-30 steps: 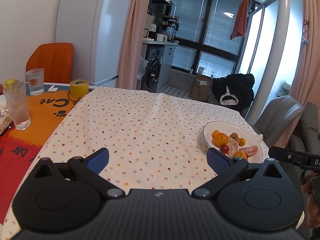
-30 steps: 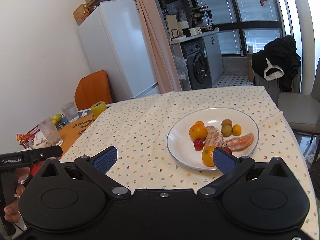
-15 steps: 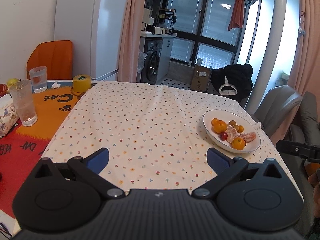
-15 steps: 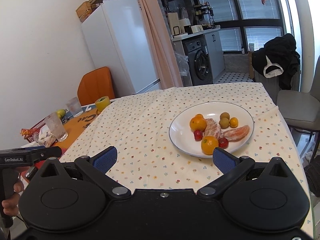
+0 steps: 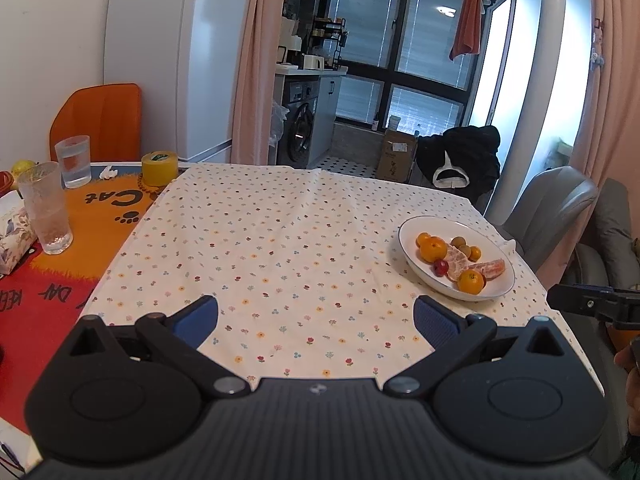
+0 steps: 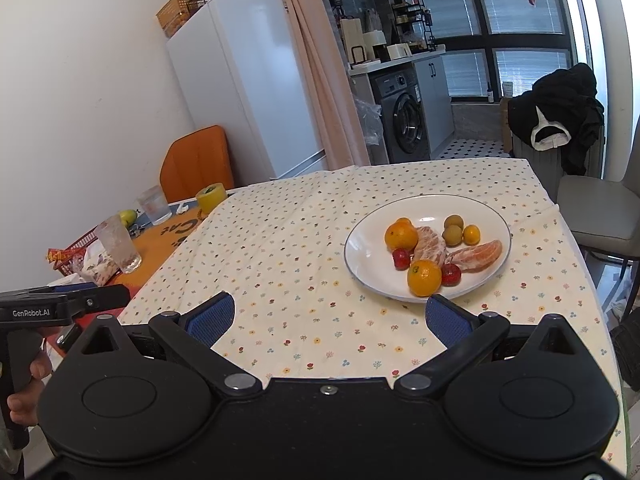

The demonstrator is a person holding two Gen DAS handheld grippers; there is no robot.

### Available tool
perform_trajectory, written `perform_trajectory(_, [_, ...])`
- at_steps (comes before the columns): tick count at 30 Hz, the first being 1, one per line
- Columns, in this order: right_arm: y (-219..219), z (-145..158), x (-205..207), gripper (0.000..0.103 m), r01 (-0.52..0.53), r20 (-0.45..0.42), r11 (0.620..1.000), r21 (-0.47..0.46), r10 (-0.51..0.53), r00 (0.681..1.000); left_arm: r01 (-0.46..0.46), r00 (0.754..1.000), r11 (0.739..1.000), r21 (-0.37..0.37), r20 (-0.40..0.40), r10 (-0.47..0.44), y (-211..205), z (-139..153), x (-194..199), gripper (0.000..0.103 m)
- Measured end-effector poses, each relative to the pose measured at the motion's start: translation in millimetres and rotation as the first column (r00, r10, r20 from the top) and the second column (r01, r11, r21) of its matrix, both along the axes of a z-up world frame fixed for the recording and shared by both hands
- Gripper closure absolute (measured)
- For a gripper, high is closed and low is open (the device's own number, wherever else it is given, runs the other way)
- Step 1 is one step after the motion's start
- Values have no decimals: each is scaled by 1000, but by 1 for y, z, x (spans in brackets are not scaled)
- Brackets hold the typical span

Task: Organize fruits

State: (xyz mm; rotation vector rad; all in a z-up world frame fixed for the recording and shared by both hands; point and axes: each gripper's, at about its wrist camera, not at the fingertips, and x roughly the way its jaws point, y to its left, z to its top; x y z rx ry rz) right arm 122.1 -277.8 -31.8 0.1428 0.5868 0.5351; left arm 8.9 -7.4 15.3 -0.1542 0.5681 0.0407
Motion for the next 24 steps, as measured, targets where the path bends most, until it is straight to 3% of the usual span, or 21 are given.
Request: perform_trajectory(24, [9, 3, -2, 0, -29, 17, 999, -19, 29, 999, -2, 1000, 1000, -2, -6, 2, -1, -1, -1, 0])
